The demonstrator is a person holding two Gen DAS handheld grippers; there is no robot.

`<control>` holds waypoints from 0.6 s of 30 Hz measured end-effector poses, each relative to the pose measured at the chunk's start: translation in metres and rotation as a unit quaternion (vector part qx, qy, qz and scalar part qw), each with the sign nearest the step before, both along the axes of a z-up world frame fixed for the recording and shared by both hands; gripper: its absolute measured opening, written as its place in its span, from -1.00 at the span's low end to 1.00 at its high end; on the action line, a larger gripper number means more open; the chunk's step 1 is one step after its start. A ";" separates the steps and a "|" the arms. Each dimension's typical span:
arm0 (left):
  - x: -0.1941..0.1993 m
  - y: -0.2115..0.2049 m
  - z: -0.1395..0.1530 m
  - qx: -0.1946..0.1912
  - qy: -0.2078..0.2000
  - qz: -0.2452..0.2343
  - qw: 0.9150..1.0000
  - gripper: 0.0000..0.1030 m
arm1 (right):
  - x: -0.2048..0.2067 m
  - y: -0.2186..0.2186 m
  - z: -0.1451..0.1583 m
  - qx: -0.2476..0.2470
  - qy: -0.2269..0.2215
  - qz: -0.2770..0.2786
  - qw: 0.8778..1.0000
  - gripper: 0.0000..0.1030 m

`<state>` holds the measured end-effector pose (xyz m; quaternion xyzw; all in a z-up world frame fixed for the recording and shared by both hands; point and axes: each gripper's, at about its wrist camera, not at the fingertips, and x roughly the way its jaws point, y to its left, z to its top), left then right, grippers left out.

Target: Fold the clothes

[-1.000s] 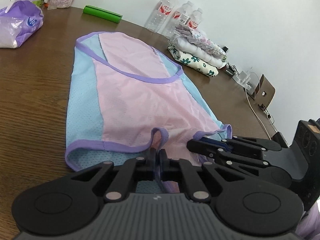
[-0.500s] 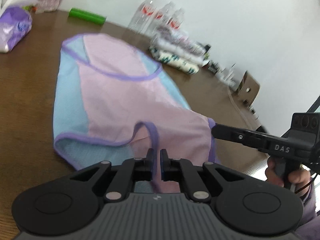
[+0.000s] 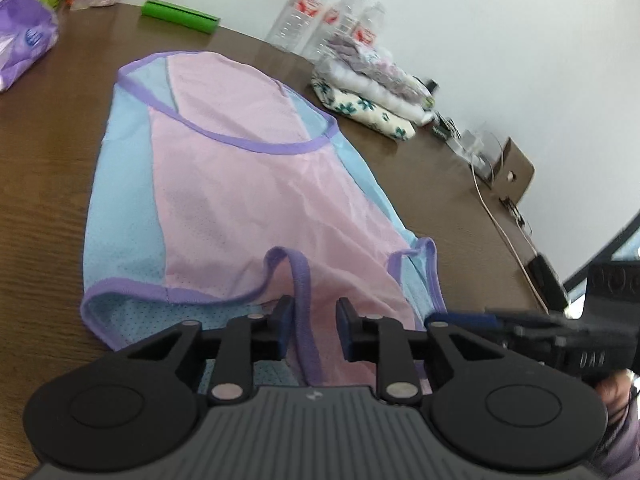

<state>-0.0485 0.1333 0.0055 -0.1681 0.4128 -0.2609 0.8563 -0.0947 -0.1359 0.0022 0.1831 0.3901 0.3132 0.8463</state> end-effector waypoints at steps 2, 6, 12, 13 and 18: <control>-0.004 0.006 -0.001 -0.010 0.001 0.010 1.000 -0.55 | -0.003 0.002 -0.002 0.001 0.003 0.012 1.000 -0.26; -0.003 0.012 -0.003 -0.022 0.005 0.015 1.000 -0.80 | 0.001 0.015 -0.007 0.005 0.001 0.044 0.999 -0.48; -0.011 0.015 0.013 -0.036 -0.015 0.018 0.999 -0.97 | 0.003 0.011 0.006 0.003 -0.042 0.016 0.999 -0.96; -0.012 0.017 0.018 -0.046 -0.021 0.019 0.999 -0.97 | 0.004 0.009 0.011 0.006 -0.051 0.013 0.999 -0.96; 0.012 0.016 0.036 -0.030 -0.041 0.054 0.997 -0.96 | 0.032 0.009 0.029 0.000 -0.087 -0.006 0.996 -0.96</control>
